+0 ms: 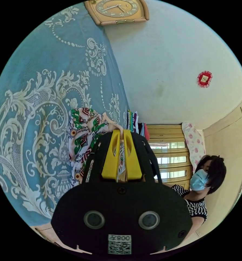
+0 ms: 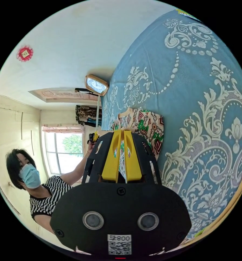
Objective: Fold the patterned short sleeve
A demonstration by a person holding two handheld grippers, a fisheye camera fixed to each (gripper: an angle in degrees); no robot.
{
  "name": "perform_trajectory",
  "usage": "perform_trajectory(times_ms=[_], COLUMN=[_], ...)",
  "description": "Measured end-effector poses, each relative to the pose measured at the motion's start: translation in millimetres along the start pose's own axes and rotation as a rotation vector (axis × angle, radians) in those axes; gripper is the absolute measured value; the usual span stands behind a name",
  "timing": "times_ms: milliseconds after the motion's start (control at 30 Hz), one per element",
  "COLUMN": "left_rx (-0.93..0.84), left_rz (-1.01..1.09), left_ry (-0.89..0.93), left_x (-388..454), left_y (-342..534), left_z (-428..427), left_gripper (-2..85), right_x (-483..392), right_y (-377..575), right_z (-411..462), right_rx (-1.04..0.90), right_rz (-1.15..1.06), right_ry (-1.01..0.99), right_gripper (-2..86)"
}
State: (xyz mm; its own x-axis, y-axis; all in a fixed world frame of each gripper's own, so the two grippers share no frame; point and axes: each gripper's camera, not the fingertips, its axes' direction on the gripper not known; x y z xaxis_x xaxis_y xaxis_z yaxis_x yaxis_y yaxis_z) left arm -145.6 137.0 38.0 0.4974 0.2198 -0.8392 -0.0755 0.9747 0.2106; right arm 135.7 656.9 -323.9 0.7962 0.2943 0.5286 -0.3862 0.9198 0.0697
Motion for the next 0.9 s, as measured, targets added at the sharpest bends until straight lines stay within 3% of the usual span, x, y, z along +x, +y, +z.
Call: perform_trajectory(times_ms=[500, 733, 900], left_rx=[0.063, 0.185, 0.121], left_rz=[-0.1, -0.109, -0.066], left_ry=[-0.014, 0.037, 0.005], left_x=[-48.7, -56.0, -49.9], left_y=[-102.6, -124.8, -133.1], left_z=[39.2, 39.4, 58.1], left_gripper=[3.4, 3.0, 2.7], right_x=[81.2, 95.3, 96.0], right_y=[-97.4, -117.8, -133.1], right_z=[7.4, 2.2, 5.8], right_rx=[0.016, 0.055, 0.035], right_rz=[0.148, 0.169, 0.156], right_ry=[-0.054, -0.091, -0.081], right_gripper=[1.6, 1.9, 2.2])
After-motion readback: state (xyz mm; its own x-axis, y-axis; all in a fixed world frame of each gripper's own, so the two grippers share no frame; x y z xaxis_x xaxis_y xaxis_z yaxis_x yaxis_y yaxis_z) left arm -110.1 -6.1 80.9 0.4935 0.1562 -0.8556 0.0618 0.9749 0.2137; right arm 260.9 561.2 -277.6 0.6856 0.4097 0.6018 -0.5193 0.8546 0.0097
